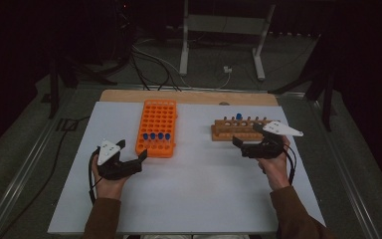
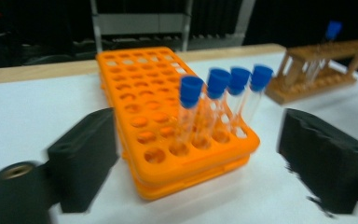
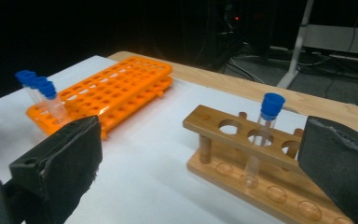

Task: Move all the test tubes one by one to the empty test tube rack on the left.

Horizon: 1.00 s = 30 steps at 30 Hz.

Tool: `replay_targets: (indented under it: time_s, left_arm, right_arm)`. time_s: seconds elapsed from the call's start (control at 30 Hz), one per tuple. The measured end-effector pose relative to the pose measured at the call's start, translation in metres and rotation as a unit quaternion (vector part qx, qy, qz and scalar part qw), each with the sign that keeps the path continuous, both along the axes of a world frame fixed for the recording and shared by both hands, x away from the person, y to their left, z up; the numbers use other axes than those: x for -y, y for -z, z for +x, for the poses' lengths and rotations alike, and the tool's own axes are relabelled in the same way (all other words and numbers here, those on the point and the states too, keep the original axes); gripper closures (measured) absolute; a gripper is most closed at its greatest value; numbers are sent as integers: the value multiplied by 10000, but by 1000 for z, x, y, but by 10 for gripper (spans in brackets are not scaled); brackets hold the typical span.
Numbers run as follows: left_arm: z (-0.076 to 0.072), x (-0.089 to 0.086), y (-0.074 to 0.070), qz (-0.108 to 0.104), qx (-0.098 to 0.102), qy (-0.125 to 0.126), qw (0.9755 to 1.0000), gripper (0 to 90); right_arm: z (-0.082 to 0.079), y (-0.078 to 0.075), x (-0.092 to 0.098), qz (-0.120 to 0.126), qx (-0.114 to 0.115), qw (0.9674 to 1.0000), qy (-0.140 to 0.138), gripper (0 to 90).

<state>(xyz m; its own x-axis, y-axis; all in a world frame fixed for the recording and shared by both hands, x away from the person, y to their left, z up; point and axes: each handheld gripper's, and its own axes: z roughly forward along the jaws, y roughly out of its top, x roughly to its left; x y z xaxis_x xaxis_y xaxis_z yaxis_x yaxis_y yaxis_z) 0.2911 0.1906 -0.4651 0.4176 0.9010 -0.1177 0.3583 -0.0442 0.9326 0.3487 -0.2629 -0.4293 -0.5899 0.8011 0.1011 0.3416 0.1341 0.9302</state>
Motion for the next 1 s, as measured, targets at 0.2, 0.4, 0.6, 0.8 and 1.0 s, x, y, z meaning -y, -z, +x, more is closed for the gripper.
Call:
replay_targets:
  time_s: [0.2,0.4,0.6,0.8,1.0]
  left_arm:
    - [-2,-8,-2,-121,125,-118,9998,6]
    - [-2,-12,-1,-72,149,-264,9995,6]
    - [-2,-15,1,-18,120,-339,9993,6]
    - [-2,-17,2,11,89,-391,9992,7]
    - [-1,-16,2,22,68,-377,9993,7]
  right_arm:
    - [12,-3,1,-54,-32,9999,94,0]
    - [31,0,2,-146,-147,9994,260,47]
    - [53,5,-2,-336,-294,9983,386,152]
    - [70,11,-6,-596,-320,9960,586,311]
    - [79,25,-12,-837,-399,9940,581,522]
